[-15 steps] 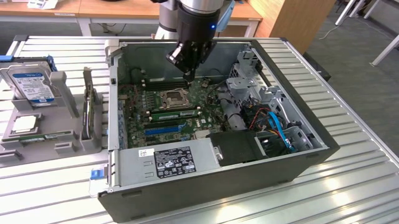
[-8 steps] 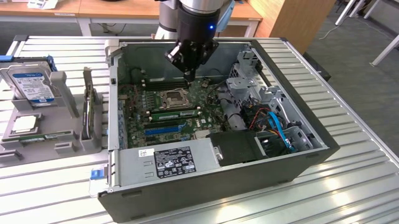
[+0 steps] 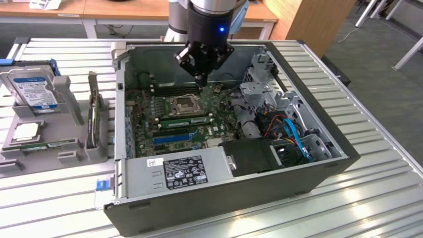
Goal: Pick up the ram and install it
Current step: 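Press down the ram until it locks into place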
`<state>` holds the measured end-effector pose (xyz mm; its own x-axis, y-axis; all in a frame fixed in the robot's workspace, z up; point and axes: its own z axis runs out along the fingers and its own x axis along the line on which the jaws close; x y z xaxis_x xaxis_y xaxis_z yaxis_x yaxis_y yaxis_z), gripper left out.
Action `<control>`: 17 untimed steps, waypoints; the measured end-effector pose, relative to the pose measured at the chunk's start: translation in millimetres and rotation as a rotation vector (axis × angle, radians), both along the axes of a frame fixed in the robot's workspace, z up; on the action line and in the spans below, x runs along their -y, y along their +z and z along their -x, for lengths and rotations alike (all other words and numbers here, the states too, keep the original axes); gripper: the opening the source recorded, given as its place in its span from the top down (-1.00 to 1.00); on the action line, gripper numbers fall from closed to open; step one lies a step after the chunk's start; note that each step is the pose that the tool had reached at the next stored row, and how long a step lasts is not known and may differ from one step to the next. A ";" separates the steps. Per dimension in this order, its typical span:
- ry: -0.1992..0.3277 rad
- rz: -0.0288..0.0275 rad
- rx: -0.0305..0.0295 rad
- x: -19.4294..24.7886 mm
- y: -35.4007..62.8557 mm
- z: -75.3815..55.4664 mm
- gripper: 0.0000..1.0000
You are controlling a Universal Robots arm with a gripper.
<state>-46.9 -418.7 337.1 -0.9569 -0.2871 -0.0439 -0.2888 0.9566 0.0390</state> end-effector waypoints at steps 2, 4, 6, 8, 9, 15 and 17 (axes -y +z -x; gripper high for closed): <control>-0.035 0.0000 0.0000 0.0 0.0 0.0 0.80; -0.068 0.0000 0.0000 0.0 0.0 0.0 0.80; -0.101 0.0000 0.0000 0.0 0.0 0.0 0.80; -0.133 0.0000 0.0000 0.0 0.0 0.0 0.80; -0.150 0.0000 0.0000 0.0 0.0 0.0 0.80; -0.208 0.0000 0.0000 0.0 0.0 0.0 0.80; -0.208 0.0000 0.0000 0.0 0.0 0.0 0.80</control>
